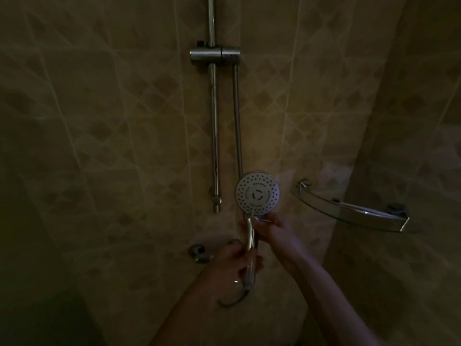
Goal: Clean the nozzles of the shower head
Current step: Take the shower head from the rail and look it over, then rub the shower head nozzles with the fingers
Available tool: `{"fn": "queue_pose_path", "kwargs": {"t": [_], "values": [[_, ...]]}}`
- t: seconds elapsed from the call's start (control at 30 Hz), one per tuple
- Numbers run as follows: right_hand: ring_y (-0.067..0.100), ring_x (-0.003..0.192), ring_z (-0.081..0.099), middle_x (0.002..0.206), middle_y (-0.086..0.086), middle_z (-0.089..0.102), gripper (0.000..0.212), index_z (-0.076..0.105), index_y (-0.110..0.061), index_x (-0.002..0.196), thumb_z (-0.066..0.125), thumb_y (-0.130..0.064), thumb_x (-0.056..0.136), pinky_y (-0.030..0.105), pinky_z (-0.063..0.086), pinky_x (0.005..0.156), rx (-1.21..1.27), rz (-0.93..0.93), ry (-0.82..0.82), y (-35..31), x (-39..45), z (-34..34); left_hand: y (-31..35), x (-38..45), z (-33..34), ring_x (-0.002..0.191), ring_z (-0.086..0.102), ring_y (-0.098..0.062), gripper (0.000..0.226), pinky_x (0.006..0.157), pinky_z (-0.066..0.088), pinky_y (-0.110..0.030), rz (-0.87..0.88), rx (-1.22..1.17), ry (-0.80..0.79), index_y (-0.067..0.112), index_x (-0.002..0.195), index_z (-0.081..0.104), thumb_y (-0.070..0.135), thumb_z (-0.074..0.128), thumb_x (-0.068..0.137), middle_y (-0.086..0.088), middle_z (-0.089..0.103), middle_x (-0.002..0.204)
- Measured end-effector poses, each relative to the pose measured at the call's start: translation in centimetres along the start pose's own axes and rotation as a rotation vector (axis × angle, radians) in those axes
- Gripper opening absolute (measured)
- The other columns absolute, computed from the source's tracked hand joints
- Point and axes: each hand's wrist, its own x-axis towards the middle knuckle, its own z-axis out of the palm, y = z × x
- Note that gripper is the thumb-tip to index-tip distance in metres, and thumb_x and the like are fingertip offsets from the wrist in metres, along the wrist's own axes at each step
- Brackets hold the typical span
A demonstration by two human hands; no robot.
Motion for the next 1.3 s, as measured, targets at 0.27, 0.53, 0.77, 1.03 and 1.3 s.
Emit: {"fn": "queue_pose_path", "kwargs": {"t": [0.27, 0.53, 0.77, 1.03, 1.3], "values": [[0.022, 0.101, 0.066, 0.106, 0.007, 0.072, 0.019, 0.068, -0.010, 0.107, 0.060, -0.013, 0.090, 0.038, 0.053, 0.090, -0.188, 0.116, -0.097, -1.0, -0.8, -2.0, -2.7, 0.2, 0.5, 0.046, 0.056, -0.015, 0.018, 0.044, 0.047, -0.023, 0.013, -0.097, 0.101, -0.004, 0.078, 0.051, -0.012, 0.045, 0.093, -0.012, 0.056, 0.058], [0.027, 0.082, 0.058, 0.104, 0.019, 0.067, 0.022, 0.067, 0.001, 0.110, 0.057, -0.001, 0.090, 0.027, 0.041, 0.063, -0.754, 0.020, 0.239, -6.7, 5.7, -16.0, -3.9, 0.7, 0.1, 0.050, 0.055, -0.016, 0.014, 0.048, 0.047, -0.024, -0.008, -0.064, 0.080, -0.004, 0.081, 0.053, -0.009, 0.048, 0.093, -0.009, 0.058, 0.059], [0.019, 0.083, 0.067, 0.116, 0.043, 0.054, 0.033, 0.055, 0.028, 0.106, 0.064, 0.022, 0.074, 0.020, 0.051, 0.072, -0.972, 0.300, 0.244, -5.3, 10.6, -26.7, -4.6, 2.0, 1.1, 0.055, 0.057, -0.020, 0.011, 0.054, 0.047, -0.030, -0.067, -0.039, 0.096, -0.003, 0.083, 0.055, -0.004, 0.052, 0.093, -0.011, 0.061, 0.063], [0.041, 0.100, 0.062, 0.108, 0.032, 0.064, 0.021, 0.065, 0.013, 0.104, 0.062, 0.003, 0.086, 0.032, 0.040, 0.071, -1.167, 0.324, 0.322, -1.7, 10.8, -30.1, -5.8, 2.3, 2.7, 0.056, 0.055, -0.021, 0.015, 0.054, 0.048, -0.028, -0.104, -0.049, 0.142, -0.001, 0.080, 0.057, -0.003, 0.051, 0.093, -0.014, 0.059, 0.068], [0.014, 0.073, 0.060, 0.085, 0.015, 0.058, 0.018, 0.060, -0.008, 0.093, 0.055, 0.008, 0.088, 0.027, 0.039, 0.065, -1.038, -0.006, 0.234, -4.8, 7.9, -28.0, -6.2, 1.7, 4.6, 0.058, 0.058, -0.016, 0.014, 0.056, 0.049, -0.027, -0.137, -0.032, 0.162, 0.002, 0.082, 0.061, 0.003, 0.054, 0.094, -0.010, 0.061, 0.070]]}}
